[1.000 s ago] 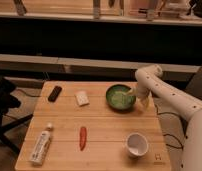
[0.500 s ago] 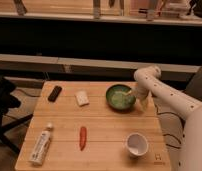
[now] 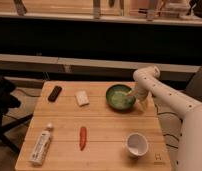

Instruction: Pick up the ceramic bowl

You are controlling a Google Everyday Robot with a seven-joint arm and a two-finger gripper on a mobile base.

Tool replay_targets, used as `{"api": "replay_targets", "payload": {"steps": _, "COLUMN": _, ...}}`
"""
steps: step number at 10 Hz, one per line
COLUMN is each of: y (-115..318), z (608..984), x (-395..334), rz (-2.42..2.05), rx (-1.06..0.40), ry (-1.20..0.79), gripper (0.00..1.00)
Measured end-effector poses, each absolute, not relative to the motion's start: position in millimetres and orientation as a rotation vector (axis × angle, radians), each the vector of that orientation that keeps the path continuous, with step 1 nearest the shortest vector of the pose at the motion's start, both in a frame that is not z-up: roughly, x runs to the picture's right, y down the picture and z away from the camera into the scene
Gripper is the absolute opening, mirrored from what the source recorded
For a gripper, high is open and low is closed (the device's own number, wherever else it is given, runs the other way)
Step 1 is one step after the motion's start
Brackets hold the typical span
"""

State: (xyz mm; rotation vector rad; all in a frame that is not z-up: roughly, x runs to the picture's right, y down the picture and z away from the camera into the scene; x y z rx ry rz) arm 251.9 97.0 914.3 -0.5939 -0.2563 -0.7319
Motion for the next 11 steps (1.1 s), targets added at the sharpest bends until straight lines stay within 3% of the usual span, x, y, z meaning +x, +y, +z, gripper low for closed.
{"api": "replay_targets", "payload": {"steps": 11, "y": 100.9, "z": 923.8, "x": 253.5, "rz": -0.74, "rx": -0.625, "ry": -0.26, "gripper": 0.8}}
